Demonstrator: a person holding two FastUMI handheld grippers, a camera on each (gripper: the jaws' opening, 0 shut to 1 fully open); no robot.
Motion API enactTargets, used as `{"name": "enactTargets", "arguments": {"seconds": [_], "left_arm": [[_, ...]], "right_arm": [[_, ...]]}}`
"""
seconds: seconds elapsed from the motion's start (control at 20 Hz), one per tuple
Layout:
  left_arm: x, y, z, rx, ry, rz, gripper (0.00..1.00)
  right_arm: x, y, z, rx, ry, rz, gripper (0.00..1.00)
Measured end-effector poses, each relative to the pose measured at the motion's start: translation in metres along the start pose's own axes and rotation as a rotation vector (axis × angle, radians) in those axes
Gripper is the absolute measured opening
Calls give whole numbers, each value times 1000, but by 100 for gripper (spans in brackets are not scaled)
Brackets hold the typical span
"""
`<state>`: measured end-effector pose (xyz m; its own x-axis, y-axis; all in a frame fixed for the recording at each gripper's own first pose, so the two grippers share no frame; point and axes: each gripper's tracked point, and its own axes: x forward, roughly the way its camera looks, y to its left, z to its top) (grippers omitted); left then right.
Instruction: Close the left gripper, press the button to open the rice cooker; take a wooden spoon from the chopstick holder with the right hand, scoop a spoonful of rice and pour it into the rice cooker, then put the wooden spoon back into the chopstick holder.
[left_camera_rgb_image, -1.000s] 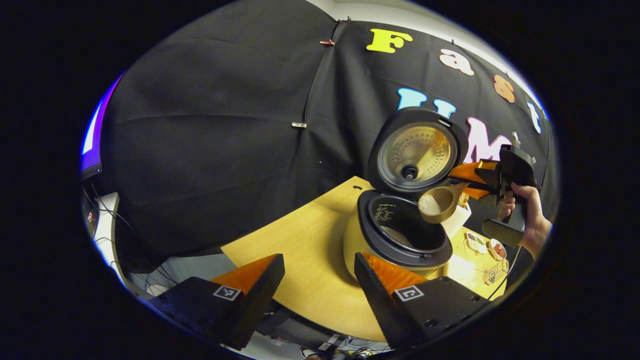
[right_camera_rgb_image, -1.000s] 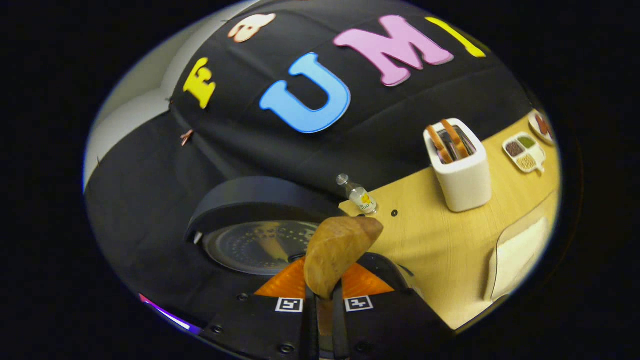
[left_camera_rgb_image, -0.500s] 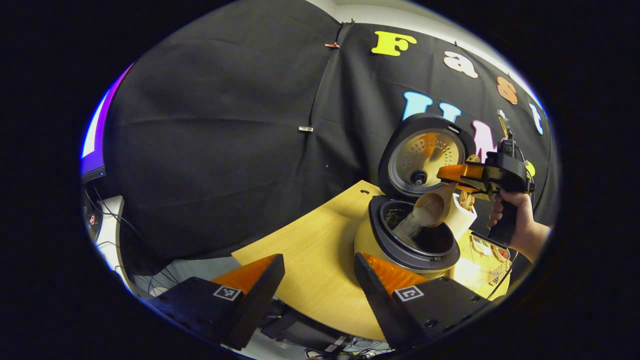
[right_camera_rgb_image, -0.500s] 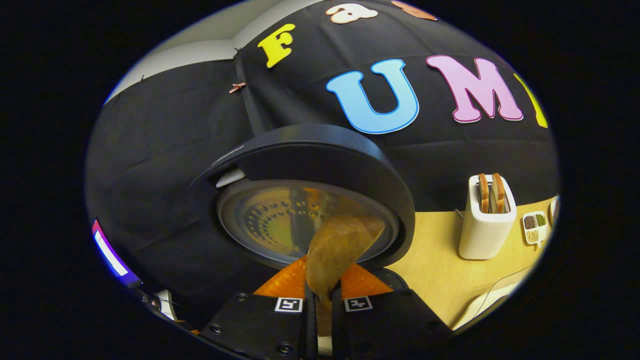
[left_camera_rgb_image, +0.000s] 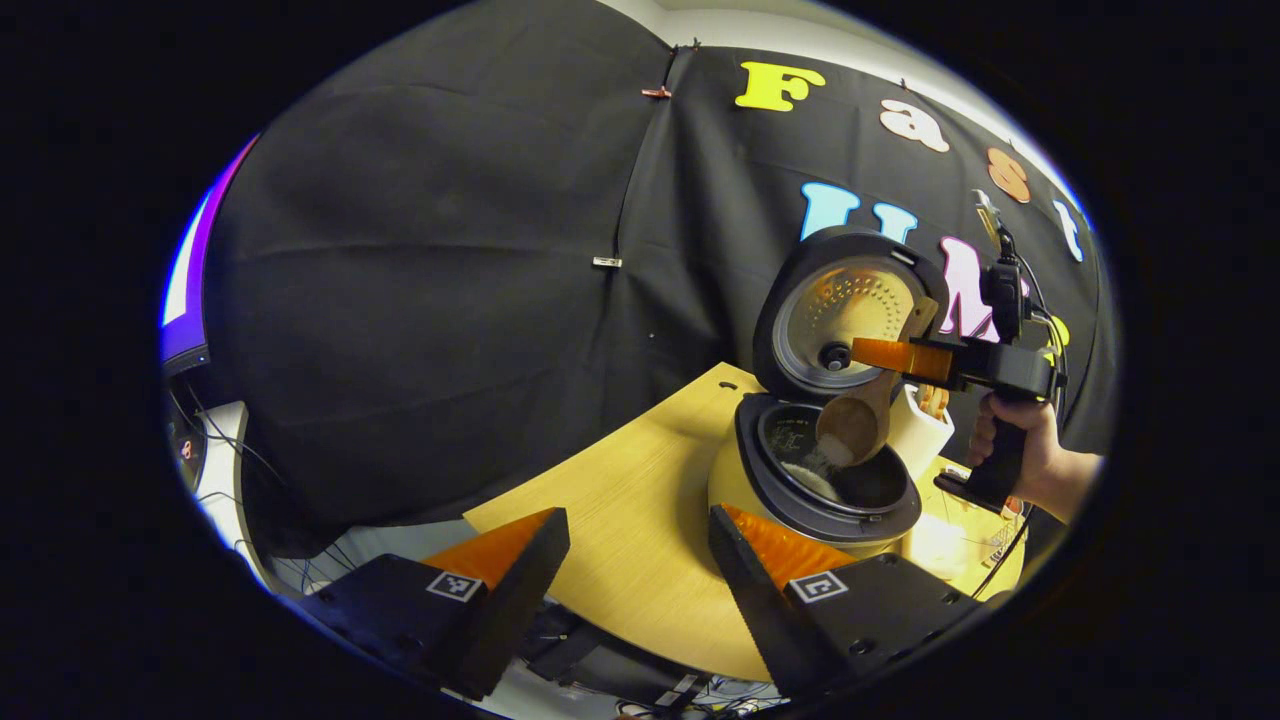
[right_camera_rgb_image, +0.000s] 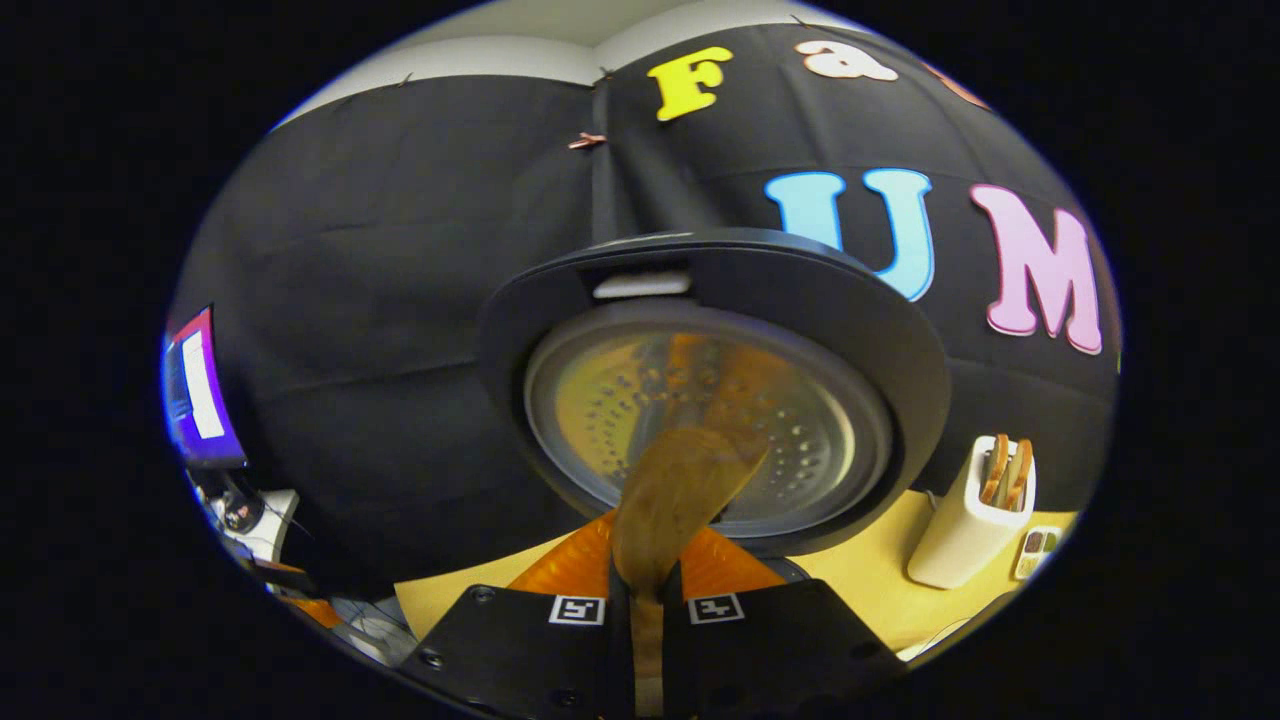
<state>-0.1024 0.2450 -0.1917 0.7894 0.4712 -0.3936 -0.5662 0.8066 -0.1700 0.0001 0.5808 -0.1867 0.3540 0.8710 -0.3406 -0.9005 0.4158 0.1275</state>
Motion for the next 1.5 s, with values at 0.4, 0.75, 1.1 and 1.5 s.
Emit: {"name": "enactTargets", "arguments": {"seconds": [0.4, 0.75, 1.1, 1.5], "left_arm": [[-7, -3, 1, 5, -12, 3, 95], [-20, -29, 13, 82, -55, -31, 92], [-29, -65, 11, 74, -69, -81, 92], [-45, -60, 5, 77, -69, -66, 95]], "right_arm": [[-11, 27, -25, -191, 50, 86, 16], [-31, -15, 0, 77, 28, -12, 15], [-55, -39, 25, -31, -64, -42, 15], [-41, 43, -16, -298, 8, 165, 15]]}}
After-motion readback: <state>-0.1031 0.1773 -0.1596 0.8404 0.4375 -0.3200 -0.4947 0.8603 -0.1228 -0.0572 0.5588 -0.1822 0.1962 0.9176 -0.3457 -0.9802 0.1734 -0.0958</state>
